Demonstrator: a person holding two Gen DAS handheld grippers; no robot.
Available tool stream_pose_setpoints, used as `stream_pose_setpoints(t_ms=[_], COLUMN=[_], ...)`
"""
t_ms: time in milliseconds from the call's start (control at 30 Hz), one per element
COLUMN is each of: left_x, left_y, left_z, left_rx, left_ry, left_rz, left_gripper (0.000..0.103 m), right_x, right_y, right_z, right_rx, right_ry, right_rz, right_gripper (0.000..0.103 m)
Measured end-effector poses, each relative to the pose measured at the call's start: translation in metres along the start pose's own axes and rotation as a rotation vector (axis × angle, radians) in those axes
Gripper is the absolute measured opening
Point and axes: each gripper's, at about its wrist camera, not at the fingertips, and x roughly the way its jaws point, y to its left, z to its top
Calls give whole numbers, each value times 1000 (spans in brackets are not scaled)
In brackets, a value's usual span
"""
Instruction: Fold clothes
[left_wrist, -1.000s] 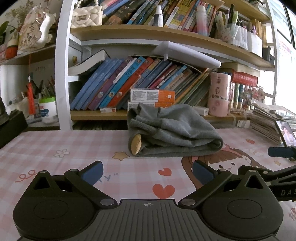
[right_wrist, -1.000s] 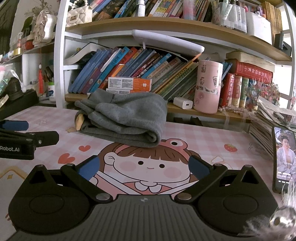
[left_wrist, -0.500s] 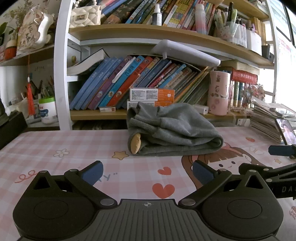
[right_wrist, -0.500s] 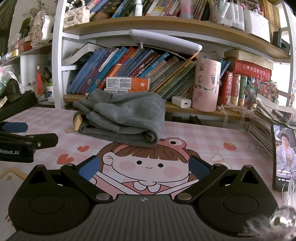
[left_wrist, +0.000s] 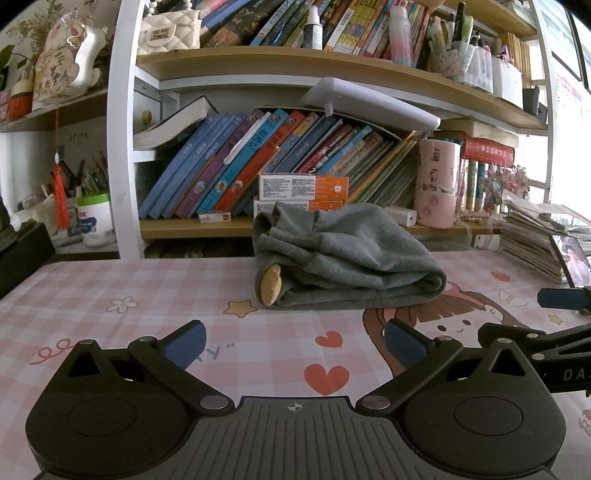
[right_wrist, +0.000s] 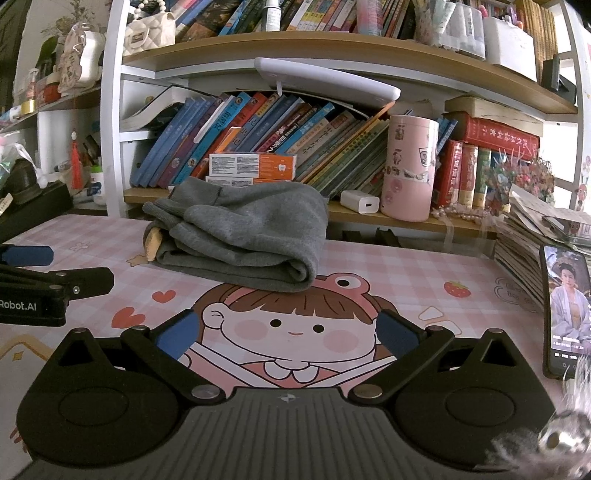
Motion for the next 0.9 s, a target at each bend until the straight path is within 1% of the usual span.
stream_pose_setpoints(t_ms=[900], left_x=[-1], left_y=[-1], left_z=[0], left_rx=[11], left_ry=[-5], left_rz=[-2], left_gripper=[103], right_x=[0], right_y=[1], right_z=[-1], right_rx=[1], right_ry=[4], right_rz=[-3], right_gripper=[103])
